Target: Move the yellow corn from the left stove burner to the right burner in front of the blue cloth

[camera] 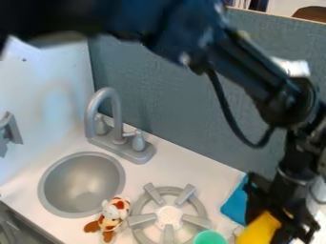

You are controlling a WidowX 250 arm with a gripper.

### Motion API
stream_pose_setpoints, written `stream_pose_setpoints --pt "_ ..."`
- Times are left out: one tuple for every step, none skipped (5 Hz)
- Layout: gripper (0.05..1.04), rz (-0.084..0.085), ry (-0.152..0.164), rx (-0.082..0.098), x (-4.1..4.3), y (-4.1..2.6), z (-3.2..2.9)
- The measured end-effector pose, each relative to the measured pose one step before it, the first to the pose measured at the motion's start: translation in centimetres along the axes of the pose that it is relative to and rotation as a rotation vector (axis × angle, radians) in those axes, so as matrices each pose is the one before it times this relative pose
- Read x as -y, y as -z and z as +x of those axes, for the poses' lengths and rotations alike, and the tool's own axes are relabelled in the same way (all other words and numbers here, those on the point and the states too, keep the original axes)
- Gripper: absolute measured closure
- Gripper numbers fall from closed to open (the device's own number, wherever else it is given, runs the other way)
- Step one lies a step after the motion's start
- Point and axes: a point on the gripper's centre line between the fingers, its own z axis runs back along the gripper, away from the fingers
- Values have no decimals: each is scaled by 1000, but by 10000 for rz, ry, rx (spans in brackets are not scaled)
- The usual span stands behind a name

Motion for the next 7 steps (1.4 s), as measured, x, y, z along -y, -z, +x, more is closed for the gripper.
stream_pose_setpoints --pt "383 124 -122 367 -160 2939 949" --pt "383 -46 92 427 61 462 559" --pt "383 -360 -109 106 491 1302 6" --pt "383 -383 36 -220 508 1424 -226" --pt "383 -636 289 344 230 123 443" --pt "383 -127 -163 -2 -381 241 808" --pt "322 -33 -105 48 -32 827 706"
